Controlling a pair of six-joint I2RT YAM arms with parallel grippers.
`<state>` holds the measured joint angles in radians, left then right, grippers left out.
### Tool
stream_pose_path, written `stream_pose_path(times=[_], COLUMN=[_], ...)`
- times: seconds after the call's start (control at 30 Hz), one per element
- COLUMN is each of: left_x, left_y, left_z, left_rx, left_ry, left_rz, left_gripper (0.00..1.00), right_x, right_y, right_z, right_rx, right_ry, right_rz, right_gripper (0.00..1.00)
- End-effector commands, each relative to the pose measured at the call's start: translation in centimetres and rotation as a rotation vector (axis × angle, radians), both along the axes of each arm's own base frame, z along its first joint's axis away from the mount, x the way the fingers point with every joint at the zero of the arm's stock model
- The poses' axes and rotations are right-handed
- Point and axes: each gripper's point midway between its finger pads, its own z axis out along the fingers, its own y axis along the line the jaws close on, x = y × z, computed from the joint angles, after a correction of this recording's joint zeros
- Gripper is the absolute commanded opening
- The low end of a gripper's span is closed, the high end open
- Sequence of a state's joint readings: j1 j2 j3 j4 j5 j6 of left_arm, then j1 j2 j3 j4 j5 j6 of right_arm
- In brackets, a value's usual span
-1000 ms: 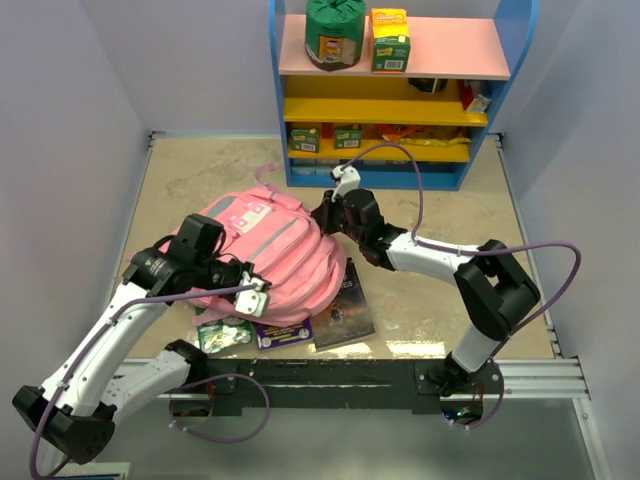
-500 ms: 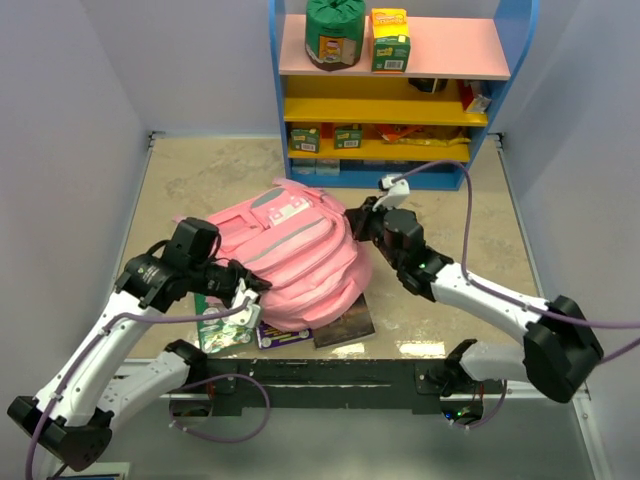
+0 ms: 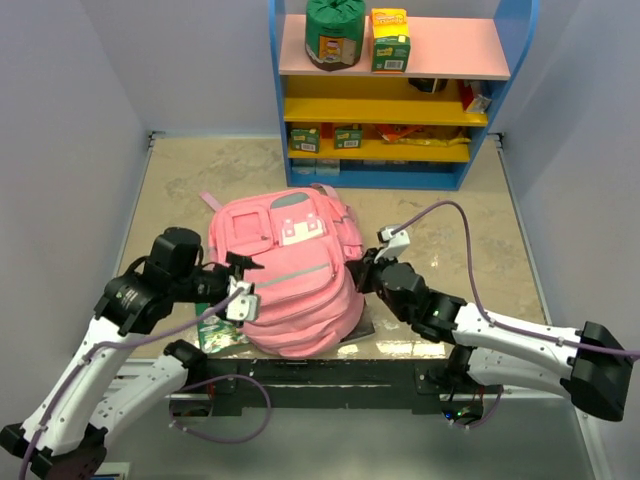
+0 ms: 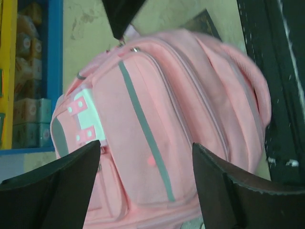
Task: Pack the student bag
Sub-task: Zip the student bag at the center of the board.
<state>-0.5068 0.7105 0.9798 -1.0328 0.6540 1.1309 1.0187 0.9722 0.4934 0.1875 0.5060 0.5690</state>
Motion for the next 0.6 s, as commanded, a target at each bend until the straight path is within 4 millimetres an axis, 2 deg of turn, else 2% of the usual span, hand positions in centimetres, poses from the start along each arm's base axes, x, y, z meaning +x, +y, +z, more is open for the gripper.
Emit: stream_pose_path(times=[0.0, 0.1, 0.13, 0.2, 0.23, 0.33, 0.4, 0.43, 0.5, 0.57], left_x=[0.9, 1.6, 1.2, 2.2, 2.2, 3.6, 4.2, 4.5, 5.0, 5.4], left_y=[-4.8, -6.7, -7.8, -8.6, -9.2, -9.5, -9.4, -9.0, -8.8, -8.2], left_z=[5.6, 4.4, 2.8, 1.0, -0.5, -2.9, -4.2, -5.1, -5.7, -6.7], left_rx=[-0.318, -0.337, -0.299, -0.235, -0.198, -0.138, -0.099, -0.076, -0.067, -0.038], left_ry=[0.163, 0.271, 0.304, 0.255, 0.275, 0.309, 0.303, 0.294, 0.276, 0.262], left_rz=[0.015, 0.014, -0.012, 0.015, 0.01, 0.055, 0.078, 0.097, 0.119, 0.147], left_gripper=[0.84, 0.88, 0.89, 0.89, 0.89, 0.87, 0.84, 0.83, 0.79, 0.75], right_x=[-2.4, -3.1, -3.2, -3.3, -3.7, -4.4, -4.4, -4.1, -4.0, -3.9], right_y=[4.0, 5.7, 6.2, 6.7, 7.2, 8.1, 7.8, 7.4, 6.7, 6.2], right_z=[2.4, 3.2, 3.9, 3.9, 4.2, 3.9, 3.2, 2.9, 2.4, 2.2], right_rx=[0.161, 0.153, 0.16, 0.152, 0.157, 0.147, 0.124, 0.112, 0.09, 0.078], right_ry=[-0.009, -0.034, -0.047, -0.047, -0.05, -0.046, -0.035, -0.036, -0.034, -0.036], right_rz=[0.151, 0.243, 0.266, 0.286, 0.322, 0.381, 0.374, 0.357, 0.334, 0.317], right_gripper=[0.0, 0.0, 0.0, 0.0, 0.0, 0.0, 0.0, 0.03, 0.11, 0.13])
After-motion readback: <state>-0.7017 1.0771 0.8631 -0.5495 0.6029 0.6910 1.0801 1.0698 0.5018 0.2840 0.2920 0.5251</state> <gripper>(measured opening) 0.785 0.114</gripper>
